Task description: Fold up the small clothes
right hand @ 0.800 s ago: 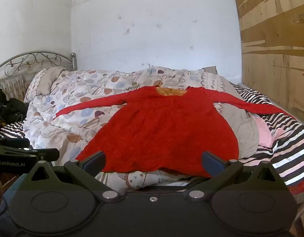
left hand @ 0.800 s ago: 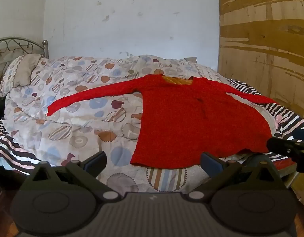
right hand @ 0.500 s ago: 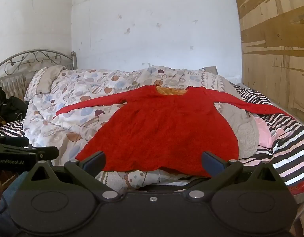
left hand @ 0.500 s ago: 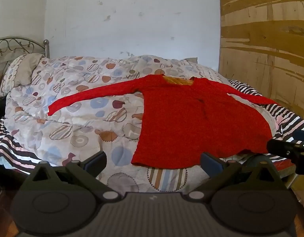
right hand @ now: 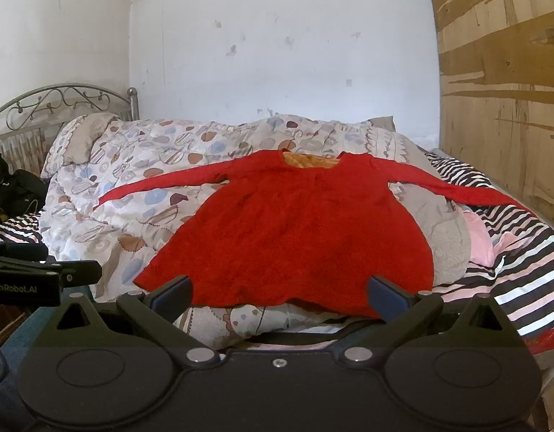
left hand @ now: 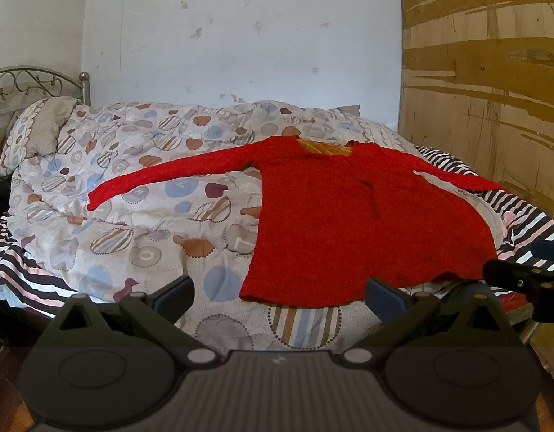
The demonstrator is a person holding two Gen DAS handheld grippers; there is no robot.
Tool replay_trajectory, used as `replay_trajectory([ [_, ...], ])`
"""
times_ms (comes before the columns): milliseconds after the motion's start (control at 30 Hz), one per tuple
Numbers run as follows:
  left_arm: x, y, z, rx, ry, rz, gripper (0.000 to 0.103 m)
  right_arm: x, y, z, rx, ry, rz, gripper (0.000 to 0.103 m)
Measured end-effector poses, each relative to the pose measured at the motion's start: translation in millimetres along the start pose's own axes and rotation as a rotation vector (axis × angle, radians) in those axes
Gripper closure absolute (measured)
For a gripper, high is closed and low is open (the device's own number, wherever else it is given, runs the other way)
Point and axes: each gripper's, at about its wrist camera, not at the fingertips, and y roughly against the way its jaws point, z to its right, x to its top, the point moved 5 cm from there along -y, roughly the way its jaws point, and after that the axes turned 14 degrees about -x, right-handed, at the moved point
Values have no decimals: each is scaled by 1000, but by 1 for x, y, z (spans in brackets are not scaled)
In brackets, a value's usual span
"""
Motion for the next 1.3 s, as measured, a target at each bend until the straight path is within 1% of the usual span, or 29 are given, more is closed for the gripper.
replay_trajectory([
  [1300, 2, 2, 1, 2, 0, 1, 0, 2, -2, -5, -2, 9, -5, 0],
])
